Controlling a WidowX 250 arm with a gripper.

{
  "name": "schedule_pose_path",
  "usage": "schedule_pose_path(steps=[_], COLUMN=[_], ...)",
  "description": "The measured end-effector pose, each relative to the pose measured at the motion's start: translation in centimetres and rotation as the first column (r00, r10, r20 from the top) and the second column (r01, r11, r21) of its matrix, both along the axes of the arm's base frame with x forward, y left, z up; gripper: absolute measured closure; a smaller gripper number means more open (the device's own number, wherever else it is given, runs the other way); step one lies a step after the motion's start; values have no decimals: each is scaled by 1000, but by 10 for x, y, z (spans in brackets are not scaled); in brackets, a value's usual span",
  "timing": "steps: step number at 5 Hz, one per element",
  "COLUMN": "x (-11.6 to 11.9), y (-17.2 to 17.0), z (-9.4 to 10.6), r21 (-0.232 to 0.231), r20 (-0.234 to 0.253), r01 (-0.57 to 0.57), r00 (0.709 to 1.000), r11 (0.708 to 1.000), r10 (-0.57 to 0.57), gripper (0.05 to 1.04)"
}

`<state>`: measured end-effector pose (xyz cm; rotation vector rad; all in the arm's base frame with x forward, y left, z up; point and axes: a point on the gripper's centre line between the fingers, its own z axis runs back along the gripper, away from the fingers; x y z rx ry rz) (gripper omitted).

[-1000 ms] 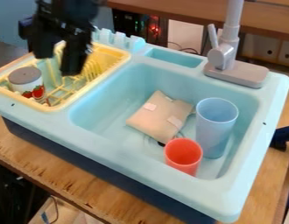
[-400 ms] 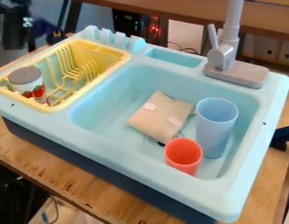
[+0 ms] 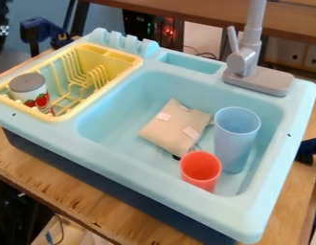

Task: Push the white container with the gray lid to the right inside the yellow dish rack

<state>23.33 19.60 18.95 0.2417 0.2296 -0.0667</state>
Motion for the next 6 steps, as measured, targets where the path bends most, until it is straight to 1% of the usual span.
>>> schedule_pose_path(steps=[1, 2, 3, 4, 6], x=[3, 9, 13, 16, 17], y=[0, 0, 1, 1, -12], z=[-17, -32, -41, -42, -55], r21=[3, -28, -41, -45, -118], r20=[14, 3, -14, 4, 47], r01=[35, 31, 42, 54, 117], r00=[999, 1000, 999, 999, 993], r11=[999, 999, 998, 998, 986], r10=[-35, -30, -42, -54, -112], gripper=[83, 83, 83, 83, 83])
